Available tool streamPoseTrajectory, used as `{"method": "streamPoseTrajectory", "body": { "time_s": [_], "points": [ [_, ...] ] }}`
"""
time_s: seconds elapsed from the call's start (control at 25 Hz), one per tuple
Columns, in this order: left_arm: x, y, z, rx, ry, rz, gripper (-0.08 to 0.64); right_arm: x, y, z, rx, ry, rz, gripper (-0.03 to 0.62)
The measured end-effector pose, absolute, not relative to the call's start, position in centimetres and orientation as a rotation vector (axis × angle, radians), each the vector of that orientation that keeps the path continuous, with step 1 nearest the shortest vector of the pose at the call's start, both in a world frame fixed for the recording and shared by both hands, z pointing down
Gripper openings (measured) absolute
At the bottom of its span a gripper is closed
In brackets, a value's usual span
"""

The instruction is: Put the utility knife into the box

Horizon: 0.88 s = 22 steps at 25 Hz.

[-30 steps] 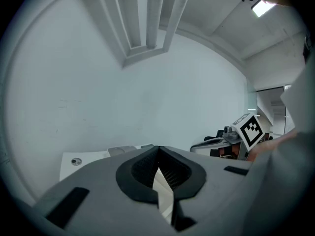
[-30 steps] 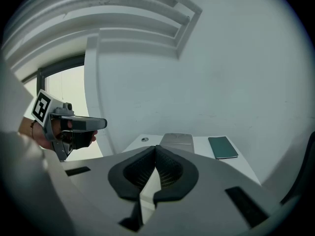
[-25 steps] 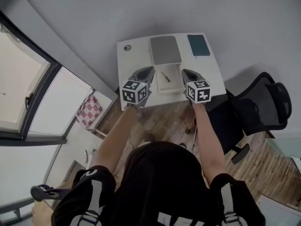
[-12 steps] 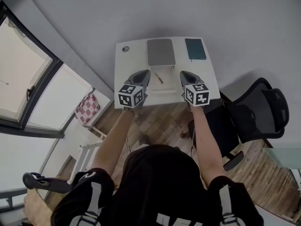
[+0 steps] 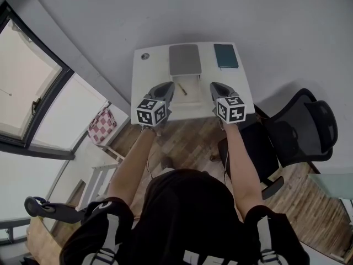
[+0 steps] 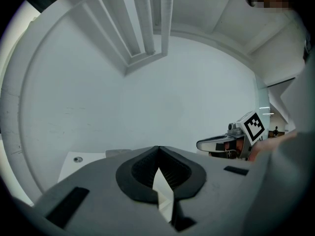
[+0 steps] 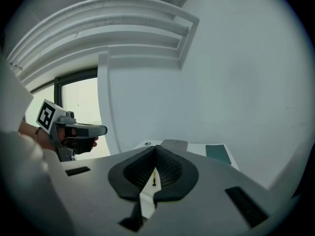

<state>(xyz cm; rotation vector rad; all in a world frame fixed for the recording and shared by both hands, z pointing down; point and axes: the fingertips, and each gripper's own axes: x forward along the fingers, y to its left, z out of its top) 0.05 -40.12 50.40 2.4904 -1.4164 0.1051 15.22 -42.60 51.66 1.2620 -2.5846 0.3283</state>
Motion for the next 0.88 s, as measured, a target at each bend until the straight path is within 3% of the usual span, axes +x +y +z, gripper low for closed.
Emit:
{"method": "streamPoseTrajectory", "body": {
  "time_s": [0.88],
  "points": [
    [1.4, -37.1, 50.5, 2.482, -1.43, 0.118, 0.025, 16.1, -39.4, 51.9, 1.221, -2.6, 0.338, 0.015]
  ]
}}
